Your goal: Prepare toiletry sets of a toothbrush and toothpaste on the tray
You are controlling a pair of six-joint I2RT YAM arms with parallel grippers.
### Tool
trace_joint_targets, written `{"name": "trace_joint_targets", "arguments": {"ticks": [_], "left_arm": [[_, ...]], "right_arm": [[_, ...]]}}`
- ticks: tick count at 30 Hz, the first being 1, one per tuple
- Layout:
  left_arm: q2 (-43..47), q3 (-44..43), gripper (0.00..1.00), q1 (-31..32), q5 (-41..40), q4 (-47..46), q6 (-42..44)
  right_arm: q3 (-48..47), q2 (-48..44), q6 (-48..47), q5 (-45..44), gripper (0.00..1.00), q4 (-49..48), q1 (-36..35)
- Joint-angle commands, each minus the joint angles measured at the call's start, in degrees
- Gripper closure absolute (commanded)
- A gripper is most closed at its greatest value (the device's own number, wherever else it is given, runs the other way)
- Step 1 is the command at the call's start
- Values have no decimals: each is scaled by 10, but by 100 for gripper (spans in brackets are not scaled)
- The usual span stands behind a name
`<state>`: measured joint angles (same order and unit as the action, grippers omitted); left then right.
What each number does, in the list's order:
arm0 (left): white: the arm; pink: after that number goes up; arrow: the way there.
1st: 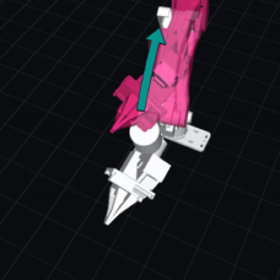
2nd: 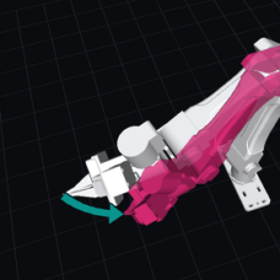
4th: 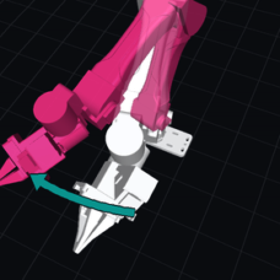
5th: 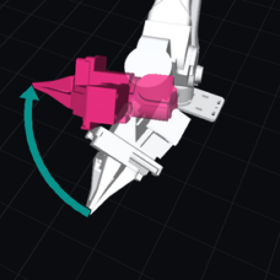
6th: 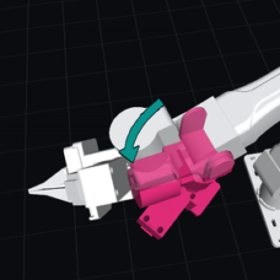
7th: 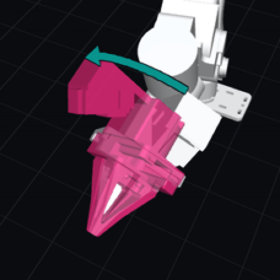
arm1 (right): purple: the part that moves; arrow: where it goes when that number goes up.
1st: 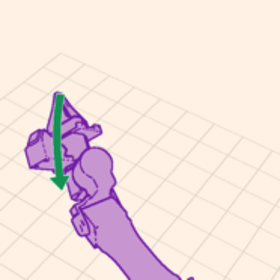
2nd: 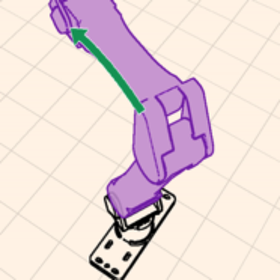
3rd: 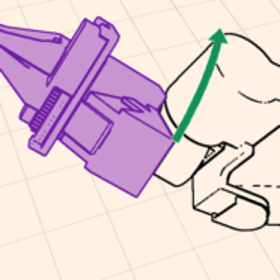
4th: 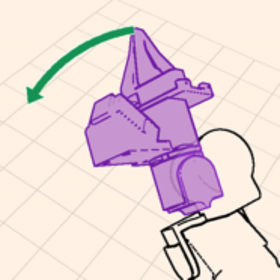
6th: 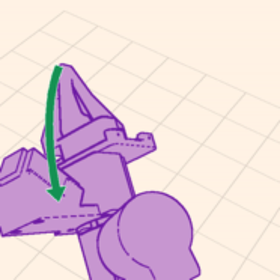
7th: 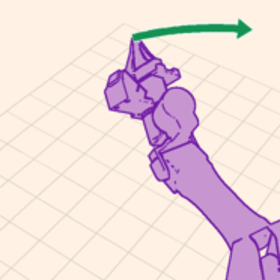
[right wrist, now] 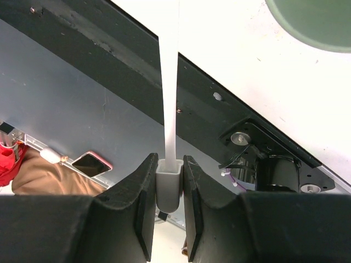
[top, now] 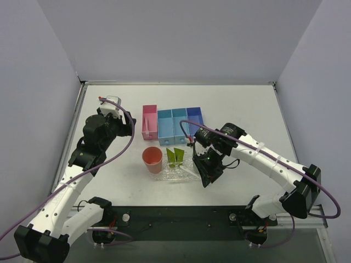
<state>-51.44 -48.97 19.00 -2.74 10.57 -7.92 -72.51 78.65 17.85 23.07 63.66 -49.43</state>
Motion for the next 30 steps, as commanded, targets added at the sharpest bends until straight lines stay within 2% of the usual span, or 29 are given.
{"name": "trace_joint_targets", "arguments": {"ticks": [1,30], "left_arm": [[5,-2,22,-3,-6,-7,9],[-2,-1,22,-3,-13,-5,14]], "right_arm": [[0,11,-11,8,100,33,1],[-51,95,-59,-34,100,31,7]]}}
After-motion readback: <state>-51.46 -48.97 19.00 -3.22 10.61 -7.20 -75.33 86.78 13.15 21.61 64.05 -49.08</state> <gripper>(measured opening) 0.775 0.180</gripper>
